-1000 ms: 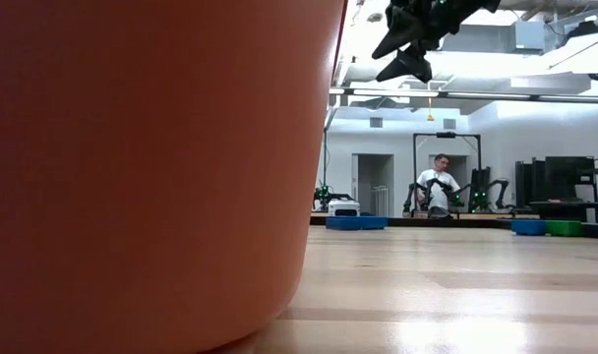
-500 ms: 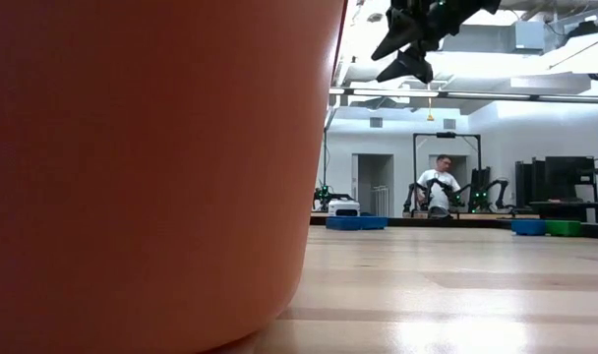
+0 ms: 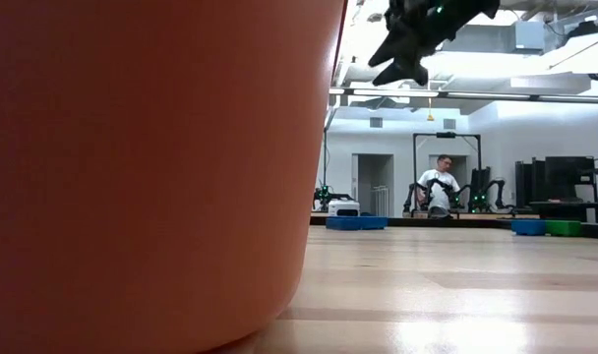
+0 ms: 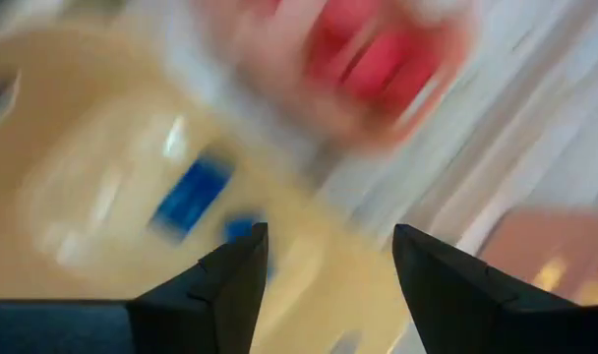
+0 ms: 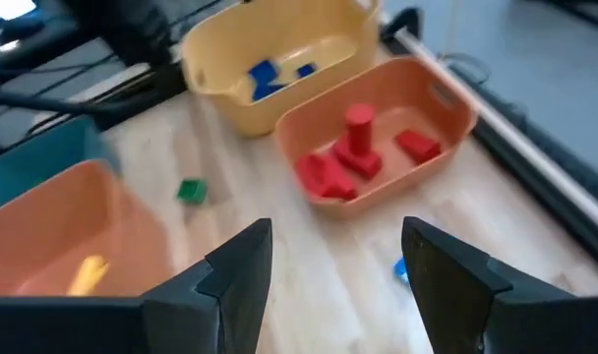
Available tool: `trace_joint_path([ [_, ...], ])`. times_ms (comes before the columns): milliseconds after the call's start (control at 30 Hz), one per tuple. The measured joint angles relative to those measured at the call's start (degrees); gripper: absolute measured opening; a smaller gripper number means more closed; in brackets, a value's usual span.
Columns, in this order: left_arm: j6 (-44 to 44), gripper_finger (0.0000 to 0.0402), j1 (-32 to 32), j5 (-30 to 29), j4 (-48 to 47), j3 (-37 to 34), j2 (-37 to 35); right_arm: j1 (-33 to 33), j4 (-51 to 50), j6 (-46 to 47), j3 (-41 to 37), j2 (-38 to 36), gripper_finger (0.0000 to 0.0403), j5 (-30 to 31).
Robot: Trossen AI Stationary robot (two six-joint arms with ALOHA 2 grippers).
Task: Sort blocks
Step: Put the blue game piece into the yellow bin
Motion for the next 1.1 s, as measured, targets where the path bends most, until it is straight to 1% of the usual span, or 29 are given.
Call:
trace_joint_path([
  [67,-4.11,0.0212,-2.88,0.91,6.38,0.0,-2.31,-0.85,3.84,0.17,-2.76,0.01,0.0234,2.21],
  [133,-7.09,0.0212,-6.33,0.39,11.73,0.0,-4.52,-1.54,5.58,0.2,-5.53,0.01,0.0234,5.18],
  [233,-10.44,0.0212,-12.0,-3.76,19.93,0.02,-7.08,-2.27,5.48,1.49,-10.0,0.12,0.0234,8.34],
  [300,-12.61,0.0212,-15.55,-7.3,23.86,0.02,-7.84,-2.31,4.92,2.02,-12.31,0.14,0.0234,8.61],
  [400,-14.23,0.0212,-19.41,-10.16,29.01,0.02,-7.8,-2.77,1.37,1.87,-13.58,1.71,0.0234,8.61],
  [500,-11.14,0.0212,-21.86,-10.07,32.61,0.02,-6.74,-2.88,-2.58,0.0,-12.56,5.61,0.0234,8.57],
  [633,-5.02,0.0212,-23.21,-8.75,36.91,0.02,-5.03,-2.83,-0.7,-2.61,-9.27,12.62,0.0238,8.46],
  [733,-2.82,0.0212,-23.21,-8.76,39.44,0.0,-4.39,-2.64,-1.0,-2.39,-5.9,18.39,0.0244,8.46],
  [833,-2.06,0.0212,-23.41,-8.72,42.2,0.0,-4.5,-1.65,-0.33,-2.38,-1.33,22.52,0.0246,8.49],
  [933,-3.36,0.0212,-24.19,-8.43,43.15,0.0,-4.54,-0.32,-1.83,-8.19,2.6,26.57,0.0246,8.49],
  [1100,-4.11,0.0212,-25.85,-3.36,42.74,-0.01,-4.65,-0.56,-2.47,-23.0,6.71,29.92,0.0246,8.73],
])
